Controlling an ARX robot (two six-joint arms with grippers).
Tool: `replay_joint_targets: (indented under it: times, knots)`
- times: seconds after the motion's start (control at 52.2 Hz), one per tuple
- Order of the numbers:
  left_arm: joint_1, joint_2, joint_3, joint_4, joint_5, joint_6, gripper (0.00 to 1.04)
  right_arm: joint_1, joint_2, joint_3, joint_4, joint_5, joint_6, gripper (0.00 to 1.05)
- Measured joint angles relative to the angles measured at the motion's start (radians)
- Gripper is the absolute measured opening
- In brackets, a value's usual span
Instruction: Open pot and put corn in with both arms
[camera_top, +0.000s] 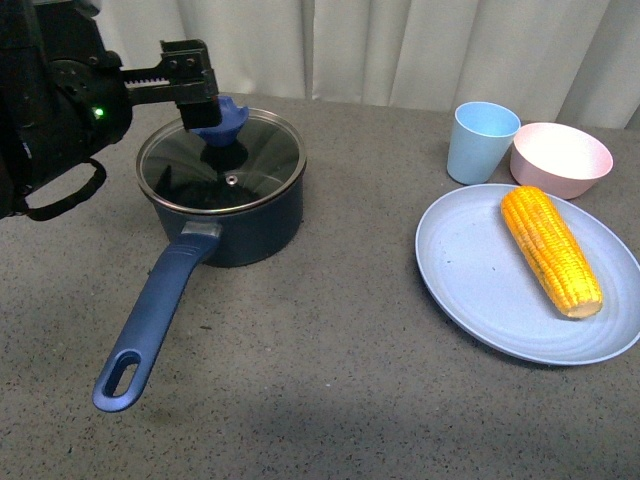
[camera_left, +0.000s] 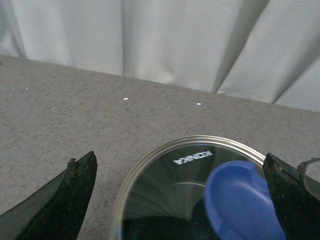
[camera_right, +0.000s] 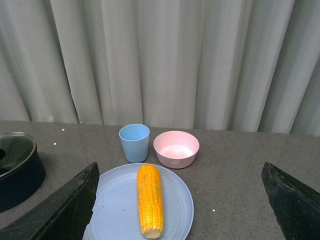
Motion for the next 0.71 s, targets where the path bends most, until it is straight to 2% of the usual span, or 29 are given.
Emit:
replay_joint_targets:
  times: [0.191, 0.593, 0.708]
  knots:
    - [-0.054, 0.060, 0.076, -0.022, 0.008, 0.000, 0.98, 0.000, 0.000, 0.000, 0.000, 0.000, 0.000, 0.95]
    - [-0.068, 0.127, 0.101, -0.035, -0.015, 0.010, 0.98, 0.000, 0.000, 0.000, 0.000, 0.000, 0.000, 0.95]
    - [-0.068, 0.131, 0.101, -0.037, -0.019, 0.016, 0.84, 0.000, 0.000, 0.000, 0.000, 0.000, 0.000, 0.95]
